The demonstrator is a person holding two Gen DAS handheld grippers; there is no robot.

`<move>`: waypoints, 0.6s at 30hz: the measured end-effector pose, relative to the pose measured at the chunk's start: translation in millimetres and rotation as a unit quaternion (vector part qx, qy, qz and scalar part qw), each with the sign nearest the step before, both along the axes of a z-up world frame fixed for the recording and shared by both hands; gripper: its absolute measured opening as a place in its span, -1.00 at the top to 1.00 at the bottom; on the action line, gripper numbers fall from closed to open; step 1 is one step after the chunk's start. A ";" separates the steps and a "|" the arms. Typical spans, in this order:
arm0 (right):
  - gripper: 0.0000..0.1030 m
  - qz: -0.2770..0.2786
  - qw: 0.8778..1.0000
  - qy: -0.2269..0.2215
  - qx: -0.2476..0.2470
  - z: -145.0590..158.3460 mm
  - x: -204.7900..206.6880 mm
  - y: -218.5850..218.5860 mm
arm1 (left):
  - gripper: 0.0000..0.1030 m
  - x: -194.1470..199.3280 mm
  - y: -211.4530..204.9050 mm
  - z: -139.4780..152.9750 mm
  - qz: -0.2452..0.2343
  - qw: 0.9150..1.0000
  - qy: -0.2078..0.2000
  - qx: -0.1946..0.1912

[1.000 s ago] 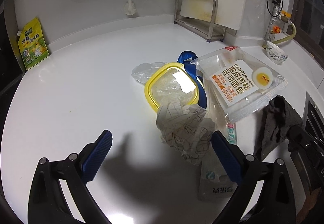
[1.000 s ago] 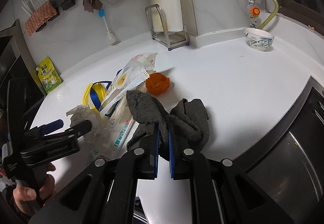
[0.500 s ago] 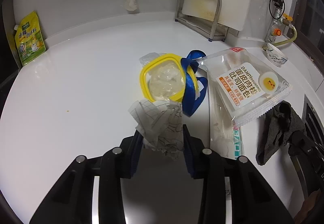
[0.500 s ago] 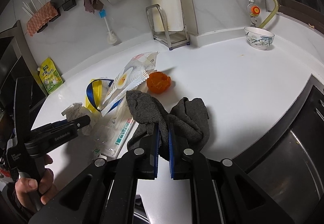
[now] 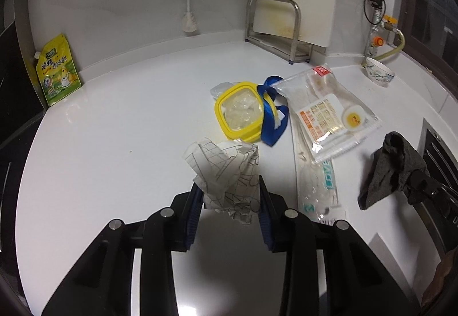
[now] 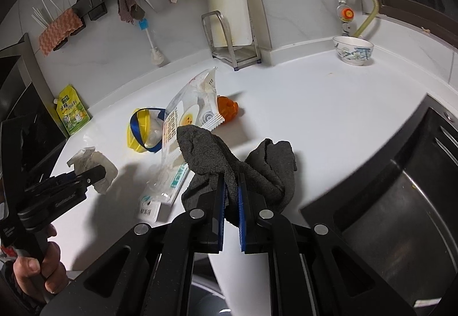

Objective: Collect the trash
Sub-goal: 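Carry the cloth and tissue over the bin and release both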

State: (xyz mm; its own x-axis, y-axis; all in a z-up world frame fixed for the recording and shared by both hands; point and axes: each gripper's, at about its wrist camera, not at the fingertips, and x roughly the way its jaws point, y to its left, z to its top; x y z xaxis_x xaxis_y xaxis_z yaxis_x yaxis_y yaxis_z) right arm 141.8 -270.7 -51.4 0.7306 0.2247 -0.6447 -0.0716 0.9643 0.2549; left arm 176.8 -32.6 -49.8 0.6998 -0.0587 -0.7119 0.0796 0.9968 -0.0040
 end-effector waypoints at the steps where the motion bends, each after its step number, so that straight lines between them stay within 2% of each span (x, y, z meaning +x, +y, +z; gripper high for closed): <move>1: 0.85 -0.002 1.000 0.000 0.001 0.6 -4.7 0.7 | 0.32 -4.1 -1.3 1.0 -0.005 1.000 -0.001 0.001; 11: 0.86 -0.013 1.000 -0.012 0.007 14.4 -63.8 14.5 | 0.32 -63.3 -7.6 13.3 -0.049 0.999 -0.009 -0.002; 18: 0.86 -0.012 1.000 -0.008 0.016 13.4 -115.4 29.7 | 0.32 -107.3 -13.0 10.8 -0.078 0.997 -0.004 -0.003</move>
State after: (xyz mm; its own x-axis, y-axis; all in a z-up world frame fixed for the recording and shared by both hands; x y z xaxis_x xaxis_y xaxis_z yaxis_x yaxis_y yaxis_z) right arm 26.4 -241.0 -38.1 0.7459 0.2268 -0.6263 -0.0517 0.9571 0.2851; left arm 69.4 -45.7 -39.0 0.6873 -0.1724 -0.7056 0.2340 0.9722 -0.0097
